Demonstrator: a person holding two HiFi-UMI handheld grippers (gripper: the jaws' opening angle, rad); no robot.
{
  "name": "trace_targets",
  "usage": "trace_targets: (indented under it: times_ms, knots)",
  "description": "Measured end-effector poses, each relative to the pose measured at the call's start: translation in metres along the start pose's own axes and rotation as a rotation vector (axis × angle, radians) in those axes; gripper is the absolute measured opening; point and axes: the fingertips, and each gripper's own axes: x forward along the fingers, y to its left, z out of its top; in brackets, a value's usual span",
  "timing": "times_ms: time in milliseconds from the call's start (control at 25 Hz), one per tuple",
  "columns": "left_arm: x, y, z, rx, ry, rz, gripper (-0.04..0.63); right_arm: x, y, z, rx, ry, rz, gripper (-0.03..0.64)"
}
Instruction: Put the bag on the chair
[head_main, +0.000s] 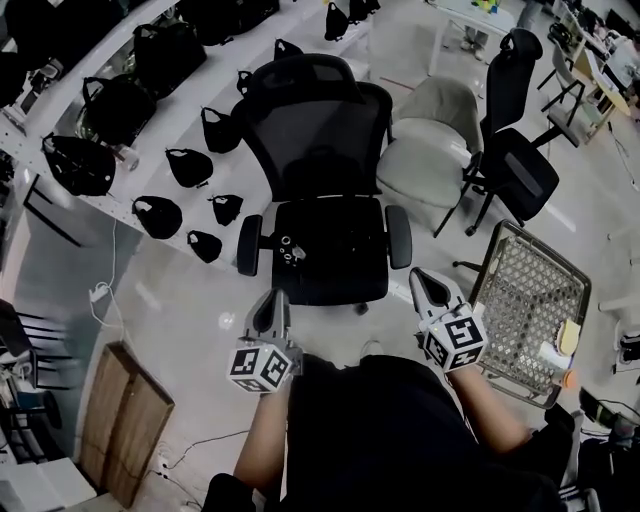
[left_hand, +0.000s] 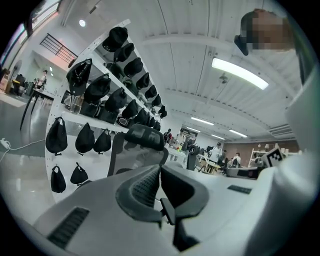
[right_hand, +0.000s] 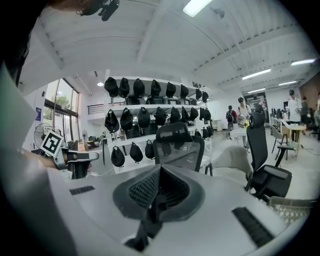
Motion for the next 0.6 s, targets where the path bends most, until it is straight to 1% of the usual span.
trace_targets:
  times_ms: [160,320,400,520,600]
  knots:
    - [0.0,-0.001,-0.001,0.008,-0.002,-0.004,0.015,0.0,-0.009,0.003,0.014,-0.007,-0.039,0.0]
    - [0.001,0.0,-0.003,0.039,0.004,-0.005,0.015,0.003,-0.013,0.003,-0.056,-0.005,-0.059,0.0]
    - [0.001,0.003,-0.002,0.028,0.0,-0.004,0.015,0.006,-0.013,0.002,-0.086,-0.004,-0.061,0.0]
    - [-0.002,0.008,-0.004,0.013,0.004,0.0,0.015,0.011,-0.011,-0.002,-0.081,0.001,-0.053,0.0]
    - [-0.003,0.006,-0.009,-0.008,0.017,-0.014,0.015,0.013,-0.009,-0.006,-0.075,0.012,-0.049,0.0]
